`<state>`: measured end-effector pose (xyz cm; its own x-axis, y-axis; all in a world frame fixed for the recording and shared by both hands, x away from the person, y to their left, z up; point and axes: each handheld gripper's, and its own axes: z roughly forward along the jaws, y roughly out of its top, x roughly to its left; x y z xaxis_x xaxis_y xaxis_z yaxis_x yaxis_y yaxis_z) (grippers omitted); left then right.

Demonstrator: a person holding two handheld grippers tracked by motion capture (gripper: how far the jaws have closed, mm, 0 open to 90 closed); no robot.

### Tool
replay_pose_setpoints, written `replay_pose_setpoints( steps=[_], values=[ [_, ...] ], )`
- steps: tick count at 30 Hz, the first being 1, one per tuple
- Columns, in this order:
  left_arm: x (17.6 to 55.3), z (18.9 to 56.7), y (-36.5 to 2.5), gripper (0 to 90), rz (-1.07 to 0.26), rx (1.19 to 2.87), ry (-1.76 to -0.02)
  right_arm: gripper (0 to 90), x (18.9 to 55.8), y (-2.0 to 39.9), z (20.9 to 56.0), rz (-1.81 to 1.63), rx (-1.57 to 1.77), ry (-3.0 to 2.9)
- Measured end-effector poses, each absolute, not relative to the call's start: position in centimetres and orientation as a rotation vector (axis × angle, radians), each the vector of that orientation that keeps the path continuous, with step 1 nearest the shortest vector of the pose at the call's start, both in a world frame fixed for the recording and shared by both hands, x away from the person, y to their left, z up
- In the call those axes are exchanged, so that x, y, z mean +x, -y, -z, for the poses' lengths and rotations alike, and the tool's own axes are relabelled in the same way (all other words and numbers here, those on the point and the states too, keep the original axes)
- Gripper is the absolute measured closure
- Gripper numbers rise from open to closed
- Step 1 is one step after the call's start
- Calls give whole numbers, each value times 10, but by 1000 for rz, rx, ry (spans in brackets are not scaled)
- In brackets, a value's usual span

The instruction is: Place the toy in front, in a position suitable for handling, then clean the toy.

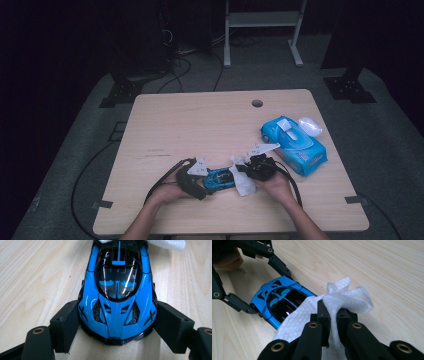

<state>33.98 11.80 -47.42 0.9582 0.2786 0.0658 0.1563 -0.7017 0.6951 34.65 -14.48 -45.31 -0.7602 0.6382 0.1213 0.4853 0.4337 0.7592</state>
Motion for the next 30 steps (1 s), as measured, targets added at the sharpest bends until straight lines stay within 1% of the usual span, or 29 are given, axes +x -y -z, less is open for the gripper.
replay_pose_setpoints(
  steps=[5,11,18,20,27,30],
  values=[
    [340,474,-119,242,-211,2365,-302,858,347,138,448,-1159,950,-2521],
    [340,475,-119,241,-209,2355,-305,858,334,128,444,-1178,860,-2529],
    [339,474,-119,242,-220,2356,-307,858,321,156,448,-1170,887,-2514],
    [339,474,-118,243,-222,2358,-310,858,316,163,451,-1218,904,-2499],
    [339,475,-119,243,-219,2354,-310,858,313,149,450,-1181,818,-2541],
    [339,475,-118,244,-223,2351,-312,858,316,162,448,-1204,877,-2529]
  ],
)
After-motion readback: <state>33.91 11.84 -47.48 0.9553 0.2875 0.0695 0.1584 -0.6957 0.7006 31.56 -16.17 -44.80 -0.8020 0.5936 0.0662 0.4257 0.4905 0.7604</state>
